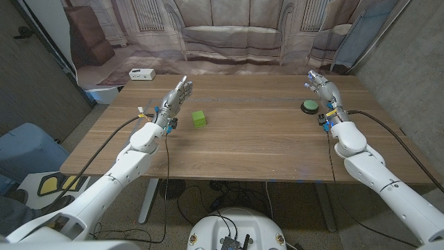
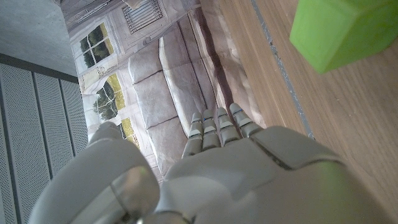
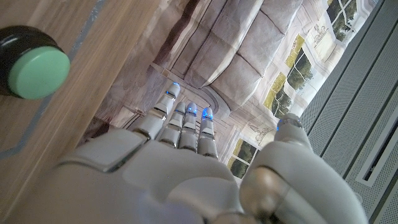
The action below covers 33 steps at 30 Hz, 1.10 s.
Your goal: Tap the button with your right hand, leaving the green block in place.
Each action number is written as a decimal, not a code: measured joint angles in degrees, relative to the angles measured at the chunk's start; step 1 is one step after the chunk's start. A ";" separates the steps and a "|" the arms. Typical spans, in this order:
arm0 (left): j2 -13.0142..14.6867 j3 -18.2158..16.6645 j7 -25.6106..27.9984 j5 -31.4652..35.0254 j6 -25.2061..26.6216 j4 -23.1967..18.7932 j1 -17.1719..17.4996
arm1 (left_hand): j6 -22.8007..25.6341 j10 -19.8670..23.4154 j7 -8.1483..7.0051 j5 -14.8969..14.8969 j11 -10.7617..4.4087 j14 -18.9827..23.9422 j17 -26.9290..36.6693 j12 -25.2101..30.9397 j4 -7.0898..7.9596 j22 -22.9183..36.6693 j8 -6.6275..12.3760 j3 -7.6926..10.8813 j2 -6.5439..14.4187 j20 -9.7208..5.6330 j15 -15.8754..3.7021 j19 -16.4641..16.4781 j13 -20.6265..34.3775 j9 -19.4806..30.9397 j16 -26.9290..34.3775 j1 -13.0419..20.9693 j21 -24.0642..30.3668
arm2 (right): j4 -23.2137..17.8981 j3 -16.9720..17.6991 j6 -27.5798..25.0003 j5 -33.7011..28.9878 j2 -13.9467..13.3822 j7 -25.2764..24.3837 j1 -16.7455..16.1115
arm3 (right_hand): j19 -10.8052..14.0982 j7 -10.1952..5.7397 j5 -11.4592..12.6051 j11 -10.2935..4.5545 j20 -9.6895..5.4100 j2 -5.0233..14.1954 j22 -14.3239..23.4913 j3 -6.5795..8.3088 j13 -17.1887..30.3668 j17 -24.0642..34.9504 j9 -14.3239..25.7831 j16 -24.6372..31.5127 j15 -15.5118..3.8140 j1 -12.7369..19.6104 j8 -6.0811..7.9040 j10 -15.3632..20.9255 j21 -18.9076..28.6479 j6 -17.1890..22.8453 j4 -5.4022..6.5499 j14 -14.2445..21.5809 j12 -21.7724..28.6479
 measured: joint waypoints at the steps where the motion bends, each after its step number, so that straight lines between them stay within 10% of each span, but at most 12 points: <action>1: 0.02 0.00 0.11 0.05 0.00 -0.17 0.12 | 0.00 0.00 0.00 0.00 0.00 0.00 0.00 0.00 0.00 0.00 0.00 0.00 0.00 0.00 0.00 0.00 0.00 0.00 0.00 0.00 0.00 | -0.02 0.00 -0.32 -0.76 -0.15 -0.49 0.11 | 0.08 0.02 0.00 -0.15 0.08 0.00 0.00 0.00 0.00 0.00 0.00 0.00 0.00 0.00 0.00 0.15 0.00 0.16 0.00 0.00 0.00; 33: 0.30 -0.63 2.38 0.75 -0.48 -2.85 2.36 | -0.01 0.00 0.00 0.01 0.00 0.00 0.00 0.00 -0.42 0.00 -0.43 -0.05 0.00 0.00 0.00 0.00 -0.27 0.00 -0.45 0.00 -0.95 | -1.81 -1.04 -9.56 -14.88 -4.61 -9.60 1.51 | 0.38 -1.32 0.44 -1.46 -0.23 0.00 0.01 0.00 -0.01 -0.27 -0.17 0.00 -0.71 0.00 0.00 0.58 0.00 1.50 0.01 0.71 0.00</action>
